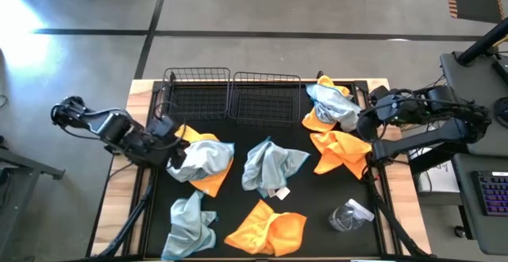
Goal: Sort microfiber towel by color & place in baskets
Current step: Put the blue towel into the left black wire basket
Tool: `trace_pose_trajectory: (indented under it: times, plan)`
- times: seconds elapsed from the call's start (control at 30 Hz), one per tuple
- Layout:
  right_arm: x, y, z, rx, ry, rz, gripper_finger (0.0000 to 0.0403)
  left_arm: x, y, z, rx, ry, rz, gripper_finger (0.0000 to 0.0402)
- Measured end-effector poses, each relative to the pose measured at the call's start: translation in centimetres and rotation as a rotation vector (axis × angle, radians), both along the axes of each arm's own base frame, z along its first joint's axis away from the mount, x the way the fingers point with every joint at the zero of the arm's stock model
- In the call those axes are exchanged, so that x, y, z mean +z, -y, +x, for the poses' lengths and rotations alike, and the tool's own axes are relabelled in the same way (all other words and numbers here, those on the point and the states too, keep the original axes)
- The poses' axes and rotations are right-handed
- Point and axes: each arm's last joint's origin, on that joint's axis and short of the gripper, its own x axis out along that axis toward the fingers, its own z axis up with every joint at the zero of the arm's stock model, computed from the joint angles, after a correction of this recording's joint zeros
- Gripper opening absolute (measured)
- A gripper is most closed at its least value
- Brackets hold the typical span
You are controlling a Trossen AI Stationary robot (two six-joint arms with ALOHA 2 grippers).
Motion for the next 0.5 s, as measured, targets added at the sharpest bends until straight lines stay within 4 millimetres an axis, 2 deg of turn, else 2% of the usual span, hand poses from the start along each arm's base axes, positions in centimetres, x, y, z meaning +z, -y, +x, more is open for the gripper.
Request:
trace_pose_trajectory:
  times: [0.5]
  plan:
    - [0.0,0.0,0.0,0.0,0.0,0.0,0.0059,-4.0,2.5,4.3,-0.061,-0.316,-0.043,0.0034]
